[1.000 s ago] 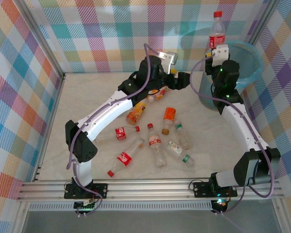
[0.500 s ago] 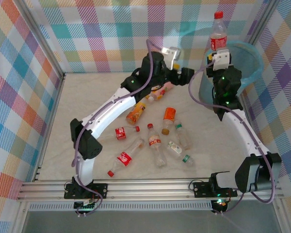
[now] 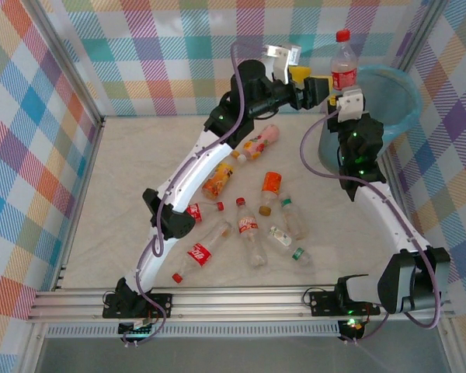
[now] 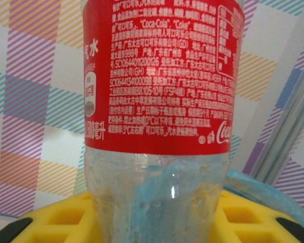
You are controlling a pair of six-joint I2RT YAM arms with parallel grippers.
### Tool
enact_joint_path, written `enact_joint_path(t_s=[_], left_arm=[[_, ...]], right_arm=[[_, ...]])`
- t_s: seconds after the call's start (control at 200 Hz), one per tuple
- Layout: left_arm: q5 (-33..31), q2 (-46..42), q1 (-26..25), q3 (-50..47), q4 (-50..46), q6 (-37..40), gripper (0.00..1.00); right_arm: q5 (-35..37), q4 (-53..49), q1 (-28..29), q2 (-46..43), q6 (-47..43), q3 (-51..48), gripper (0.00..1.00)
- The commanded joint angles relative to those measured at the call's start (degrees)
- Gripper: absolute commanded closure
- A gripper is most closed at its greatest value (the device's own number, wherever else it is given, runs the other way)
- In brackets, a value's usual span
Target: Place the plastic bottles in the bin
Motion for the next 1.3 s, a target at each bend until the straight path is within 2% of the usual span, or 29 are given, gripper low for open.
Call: enact_joint_path(t_s=[0.0, 0.21, 0.345, 0.545, 0.69, 0.83, 1.07, 1.295], left_arm=[[2.9, 0.2, 0.5, -2.0, -0.4, -2.1, 0.12], [3.9, -1.1, 0.2, -4.2, -5.0, -1.1, 0.13], [2.8, -2.6, 0.0, -5.6, -8.1, 0.5, 0.13], [2.5, -6.1, 0.1, -13.5, -4.7, 0.5, 0.13], [2.4, -6.4, 0.1, -15.4, -4.6, 0.5, 0.13], [2.1, -6.2, 0.0, -15.7, -4.3, 0.5, 0.13], [4.3, -4.8, 0.5, -13.1, 3.4, 0.5, 0.11], [7.7, -5.2, 1.6, -11.0, 8.5, 2.2, 0.11]], right_arm=[[4.7, 11.2, -0.2, 0.6, -0.8, -0.7, 0.60], [4.3, 20.2, -0.1, 3.1, -3.1, -2.6, 0.61], [3.7, 16.8, -0.2, 2.3, -2.8, -1.8, 0.59], [4.4, 14.9, -0.3, 1.5, -5.0, -1.8, 0.59], [5.4, 20.6, 0.1, 2.4, -10.2, -3.7, 0.53], [7.7, 24.0, 1.4, 4.9, -19.1, -3.2, 0.53], [3.1, 19.2, 1.3, 1.5, -15.4, -5.5, 0.57], [1.7, 13.3, 1.3, -1.4, -12.6, -6.2, 0.57]])
